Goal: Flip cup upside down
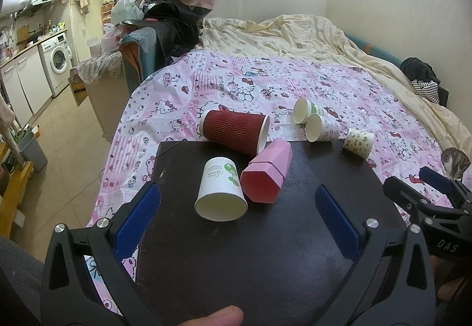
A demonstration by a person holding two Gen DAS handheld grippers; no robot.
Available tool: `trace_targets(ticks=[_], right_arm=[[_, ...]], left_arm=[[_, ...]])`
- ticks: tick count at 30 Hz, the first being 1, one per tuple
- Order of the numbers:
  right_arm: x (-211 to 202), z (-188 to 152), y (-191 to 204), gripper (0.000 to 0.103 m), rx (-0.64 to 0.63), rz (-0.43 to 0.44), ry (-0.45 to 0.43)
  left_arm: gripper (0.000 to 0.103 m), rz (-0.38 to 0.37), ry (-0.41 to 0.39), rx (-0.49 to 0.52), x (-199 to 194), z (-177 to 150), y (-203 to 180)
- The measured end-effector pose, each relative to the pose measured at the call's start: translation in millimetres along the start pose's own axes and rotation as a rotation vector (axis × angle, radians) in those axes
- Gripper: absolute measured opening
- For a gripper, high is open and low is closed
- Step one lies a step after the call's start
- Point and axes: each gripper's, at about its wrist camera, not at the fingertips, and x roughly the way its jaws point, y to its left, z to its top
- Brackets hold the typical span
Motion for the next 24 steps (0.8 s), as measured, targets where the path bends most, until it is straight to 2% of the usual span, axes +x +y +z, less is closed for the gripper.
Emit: trace_targets(ticks=[24], right_arm=[[0.8, 0.3, 2.7, 0.103, 0.001, 0.002, 0.006]], left_arm=[[0.103, 0.012, 0.01, 0.001, 2.6, -6.6, -1.1]])
